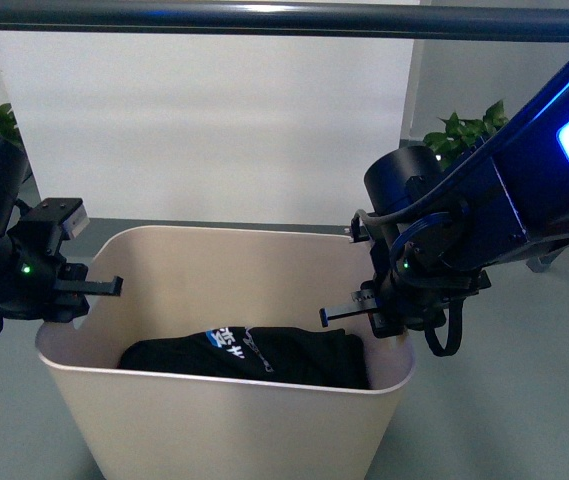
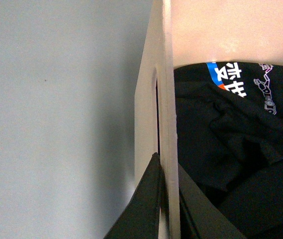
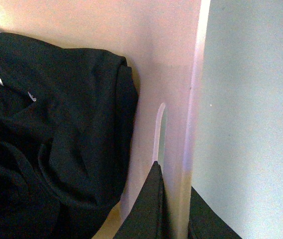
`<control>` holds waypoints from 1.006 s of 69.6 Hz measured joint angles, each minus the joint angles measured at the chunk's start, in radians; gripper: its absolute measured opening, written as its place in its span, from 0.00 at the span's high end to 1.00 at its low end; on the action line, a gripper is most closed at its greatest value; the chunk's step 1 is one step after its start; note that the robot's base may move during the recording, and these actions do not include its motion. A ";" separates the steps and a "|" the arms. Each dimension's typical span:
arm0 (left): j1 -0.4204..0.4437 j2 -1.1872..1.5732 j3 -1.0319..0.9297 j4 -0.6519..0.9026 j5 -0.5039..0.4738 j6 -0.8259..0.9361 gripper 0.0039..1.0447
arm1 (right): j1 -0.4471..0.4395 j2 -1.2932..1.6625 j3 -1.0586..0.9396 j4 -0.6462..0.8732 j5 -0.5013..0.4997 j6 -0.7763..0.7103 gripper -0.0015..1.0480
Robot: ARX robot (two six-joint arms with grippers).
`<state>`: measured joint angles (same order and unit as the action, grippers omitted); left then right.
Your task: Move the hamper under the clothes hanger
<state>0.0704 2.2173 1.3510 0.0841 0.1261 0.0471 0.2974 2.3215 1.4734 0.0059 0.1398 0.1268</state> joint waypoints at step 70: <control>-0.055 0.126 0.141 -0.102 -0.083 -0.007 0.96 | -0.037 0.222 0.303 -0.192 -0.016 0.105 0.97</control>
<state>0.0151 2.3436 1.4918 -0.0177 0.0429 0.0402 0.2607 2.5439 1.7767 -0.1860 0.1238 0.2314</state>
